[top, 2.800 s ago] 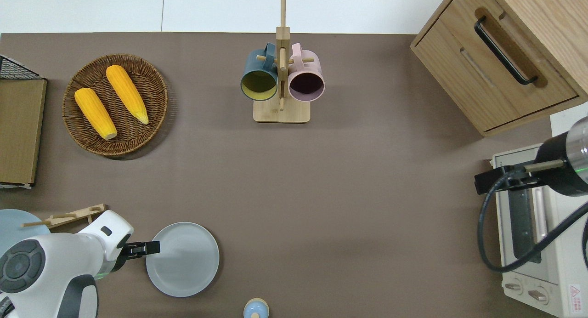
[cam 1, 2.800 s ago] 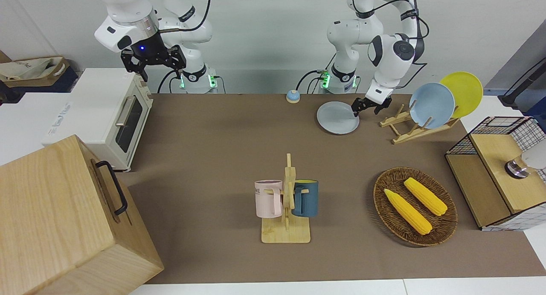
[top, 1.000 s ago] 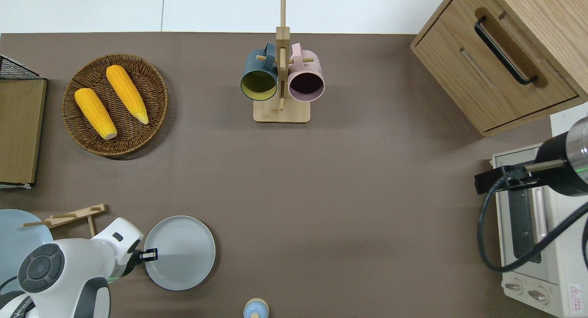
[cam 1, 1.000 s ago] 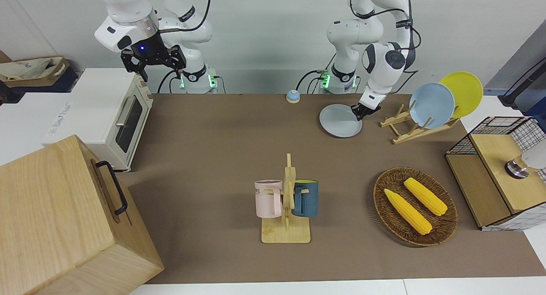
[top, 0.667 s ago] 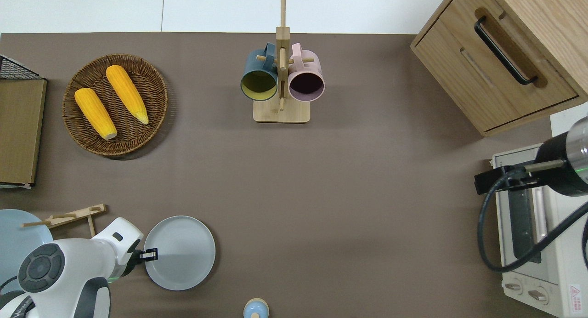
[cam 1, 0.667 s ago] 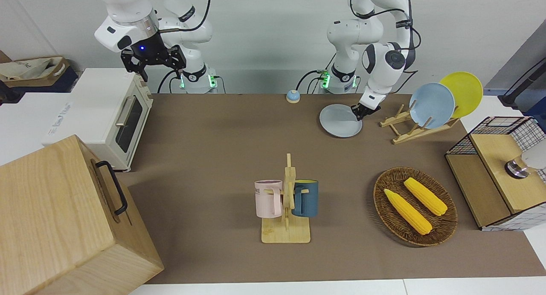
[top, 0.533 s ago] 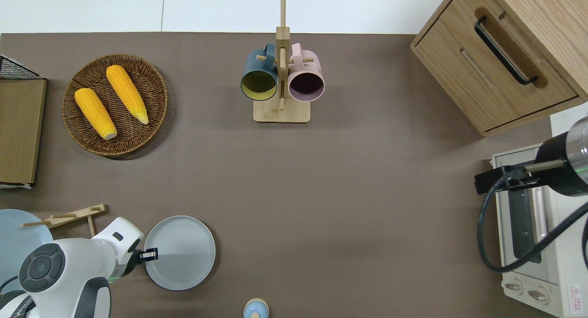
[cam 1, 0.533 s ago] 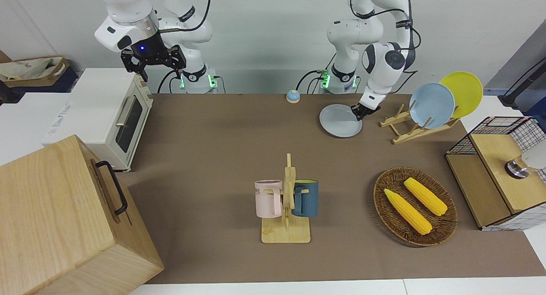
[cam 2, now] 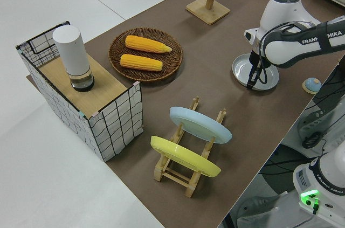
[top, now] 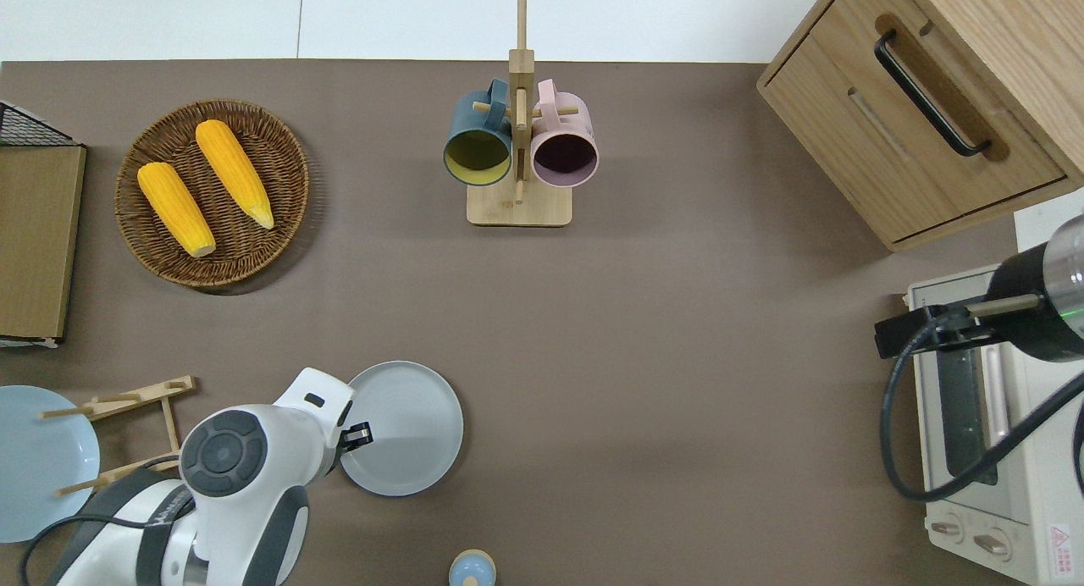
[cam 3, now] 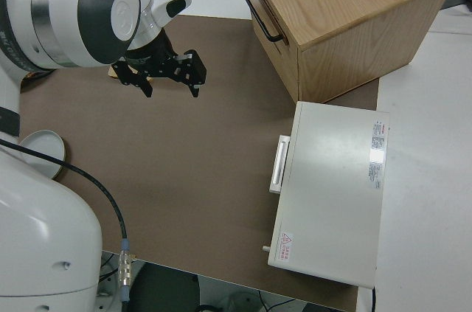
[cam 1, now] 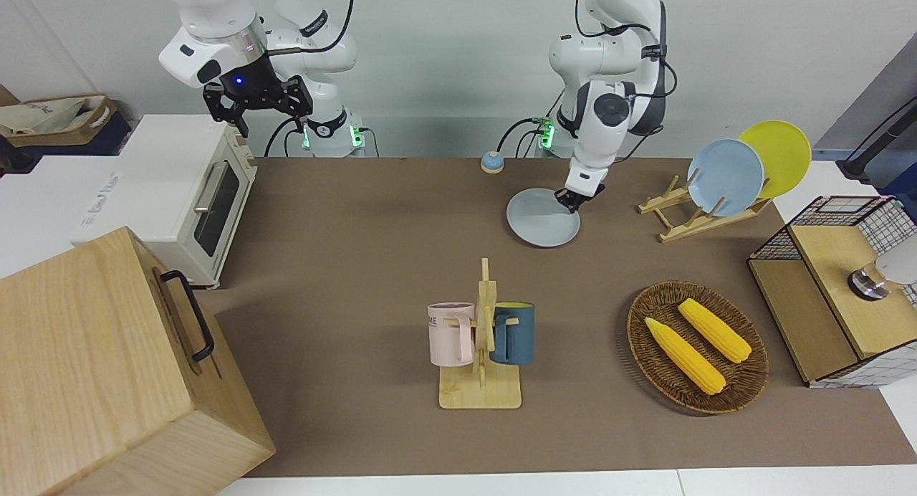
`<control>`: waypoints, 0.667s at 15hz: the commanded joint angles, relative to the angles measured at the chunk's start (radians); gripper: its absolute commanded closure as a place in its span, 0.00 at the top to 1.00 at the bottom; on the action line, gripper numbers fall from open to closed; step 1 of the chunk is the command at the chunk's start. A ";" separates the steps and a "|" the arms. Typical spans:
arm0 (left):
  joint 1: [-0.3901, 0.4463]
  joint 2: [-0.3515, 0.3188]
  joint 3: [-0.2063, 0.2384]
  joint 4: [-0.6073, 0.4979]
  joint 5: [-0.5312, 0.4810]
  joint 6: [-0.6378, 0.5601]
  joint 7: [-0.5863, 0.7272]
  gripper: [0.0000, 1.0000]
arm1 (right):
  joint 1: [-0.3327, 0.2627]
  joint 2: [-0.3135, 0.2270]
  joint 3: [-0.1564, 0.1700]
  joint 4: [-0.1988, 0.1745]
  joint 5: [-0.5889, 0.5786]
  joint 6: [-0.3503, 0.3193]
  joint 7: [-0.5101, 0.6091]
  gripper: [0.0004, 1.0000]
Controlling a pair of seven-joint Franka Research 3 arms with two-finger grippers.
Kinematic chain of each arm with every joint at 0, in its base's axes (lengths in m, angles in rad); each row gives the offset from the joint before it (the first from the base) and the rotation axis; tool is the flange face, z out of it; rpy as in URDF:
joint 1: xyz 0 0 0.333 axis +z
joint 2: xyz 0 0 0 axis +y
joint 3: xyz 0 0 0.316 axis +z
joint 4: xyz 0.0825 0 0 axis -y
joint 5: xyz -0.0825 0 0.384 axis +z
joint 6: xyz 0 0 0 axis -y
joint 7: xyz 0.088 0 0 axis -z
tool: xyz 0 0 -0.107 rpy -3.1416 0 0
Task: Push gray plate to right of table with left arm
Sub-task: 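Push the gray plate with the left gripper across the table, away from the basket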
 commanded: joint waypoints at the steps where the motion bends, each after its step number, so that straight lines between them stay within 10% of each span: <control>1: -0.017 0.161 -0.089 0.098 -0.009 0.031 -0.174 0.00 | -0.019 -0.002 0.016 0.009 0.004 -0.016 0.012 0.98; 10: -0.225 0.415 -0.166 0.375 0.085 0.030 -0.703 0.00 | -0.019 -0.002 0.016 0.009 0.004 -0.016 0.012 0.98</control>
